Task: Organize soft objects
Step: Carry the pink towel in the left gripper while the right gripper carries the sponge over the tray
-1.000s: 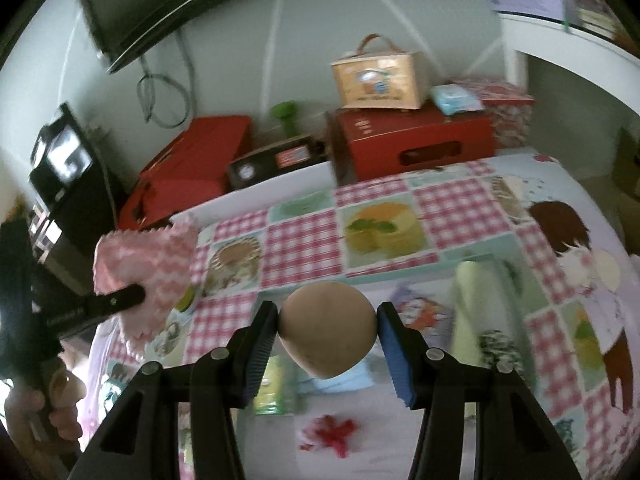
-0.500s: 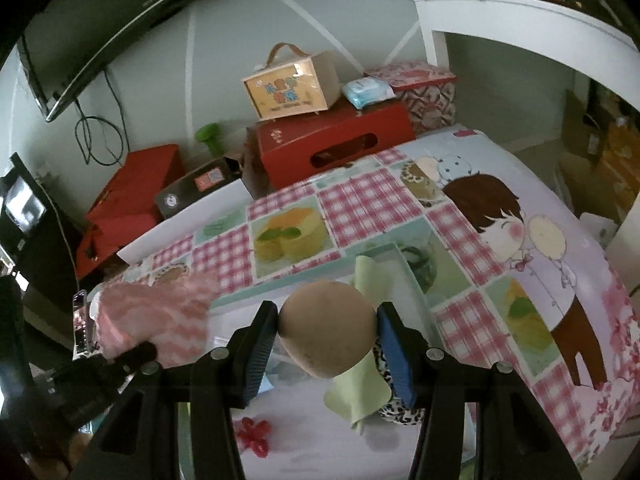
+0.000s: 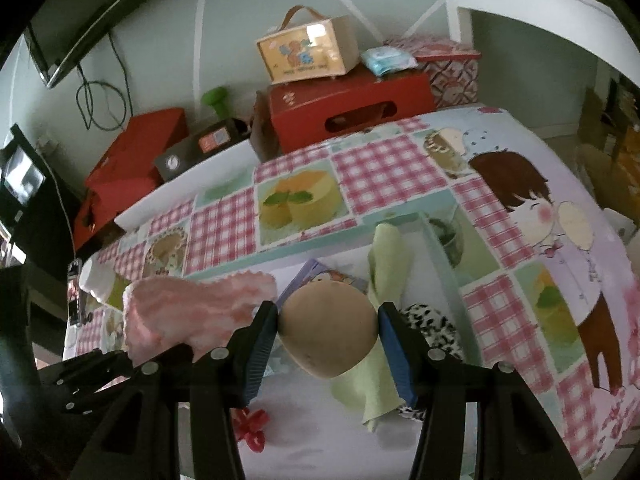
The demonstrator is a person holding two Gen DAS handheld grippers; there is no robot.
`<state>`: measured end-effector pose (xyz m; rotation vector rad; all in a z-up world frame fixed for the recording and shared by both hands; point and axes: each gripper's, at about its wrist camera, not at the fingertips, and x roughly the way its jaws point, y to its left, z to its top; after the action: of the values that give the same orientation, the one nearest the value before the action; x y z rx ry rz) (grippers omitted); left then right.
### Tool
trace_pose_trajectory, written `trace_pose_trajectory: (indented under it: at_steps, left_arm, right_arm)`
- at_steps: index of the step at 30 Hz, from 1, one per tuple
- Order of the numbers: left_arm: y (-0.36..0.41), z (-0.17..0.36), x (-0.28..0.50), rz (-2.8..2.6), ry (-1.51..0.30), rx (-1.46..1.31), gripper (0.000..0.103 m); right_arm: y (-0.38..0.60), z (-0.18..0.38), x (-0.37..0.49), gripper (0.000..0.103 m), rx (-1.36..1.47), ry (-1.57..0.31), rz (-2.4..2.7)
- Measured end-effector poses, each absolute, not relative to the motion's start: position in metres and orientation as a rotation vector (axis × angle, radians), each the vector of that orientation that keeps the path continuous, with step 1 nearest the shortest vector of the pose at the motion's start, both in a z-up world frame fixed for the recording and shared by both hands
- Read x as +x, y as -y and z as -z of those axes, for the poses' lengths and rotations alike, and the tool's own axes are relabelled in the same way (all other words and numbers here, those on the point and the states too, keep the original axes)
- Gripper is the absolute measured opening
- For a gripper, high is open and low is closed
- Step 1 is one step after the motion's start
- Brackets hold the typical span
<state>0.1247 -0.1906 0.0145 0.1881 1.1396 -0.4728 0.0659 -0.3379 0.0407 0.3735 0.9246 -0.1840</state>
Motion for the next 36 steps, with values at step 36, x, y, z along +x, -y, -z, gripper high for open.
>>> trace_pose_trajectory:
  at_steps: [36]
  left_arm:
    - [0.205, 0.021, 0.126, 0.451, -1.214, 0.304, 0.034]
  right_arm:
    - [0.320, 0.021, 0.090, 0.056, 0.308, -1.169, 0.141]
